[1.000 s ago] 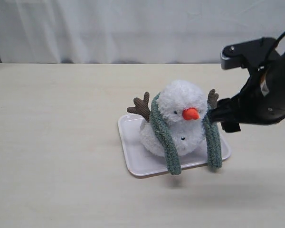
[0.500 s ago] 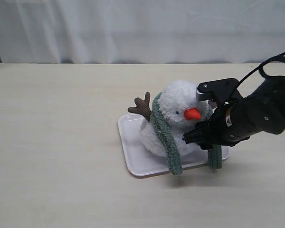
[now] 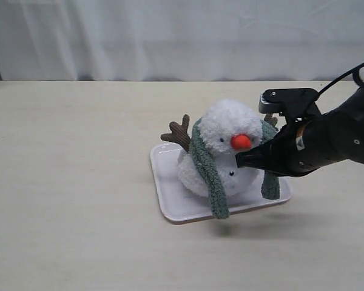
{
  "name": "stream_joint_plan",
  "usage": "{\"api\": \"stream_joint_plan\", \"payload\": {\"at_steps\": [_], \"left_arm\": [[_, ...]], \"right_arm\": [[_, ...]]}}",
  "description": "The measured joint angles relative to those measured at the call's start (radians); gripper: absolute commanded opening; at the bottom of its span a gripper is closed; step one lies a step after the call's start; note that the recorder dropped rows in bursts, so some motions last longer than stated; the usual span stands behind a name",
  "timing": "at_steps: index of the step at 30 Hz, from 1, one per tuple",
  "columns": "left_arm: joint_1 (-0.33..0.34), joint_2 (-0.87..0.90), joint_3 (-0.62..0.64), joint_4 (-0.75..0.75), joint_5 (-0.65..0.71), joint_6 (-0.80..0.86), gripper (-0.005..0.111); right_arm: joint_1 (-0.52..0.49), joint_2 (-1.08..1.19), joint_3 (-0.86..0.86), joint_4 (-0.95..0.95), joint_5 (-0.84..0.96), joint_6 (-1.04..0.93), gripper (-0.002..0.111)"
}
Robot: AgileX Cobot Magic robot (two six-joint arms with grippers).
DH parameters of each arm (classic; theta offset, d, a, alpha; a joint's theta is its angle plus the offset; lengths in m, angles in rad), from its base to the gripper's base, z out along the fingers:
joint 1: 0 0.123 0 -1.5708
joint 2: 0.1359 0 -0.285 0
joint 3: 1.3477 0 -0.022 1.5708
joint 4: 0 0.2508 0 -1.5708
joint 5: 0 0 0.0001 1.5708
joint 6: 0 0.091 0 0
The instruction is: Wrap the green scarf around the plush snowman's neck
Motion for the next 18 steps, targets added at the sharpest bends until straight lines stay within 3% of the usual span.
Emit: {"api": "stream_joint_plan", "payload": {"at_steps": [4, 9, 18], "left_arm": [[0.0, 0.0, 0.0, 0.0, 0.0, 0.0, 0.0], [0.0, 0.0, 0.0, 0.0, 0.0, 0.0, 0.0], [0.0, 0.0, 0.0, 0.0, 0.0, 0.0, 0.0]], "right_arm": [[0.0, -0.048, 0.0, 0.199, 0.049, -0.105, 0.004], [0.0, -0.051, 0.0, 0.621, 0.055, -0.437, 0.004], [0.0, -0.051, 0.0, 0.976, 0.055, -0.713, 0.004]]}}
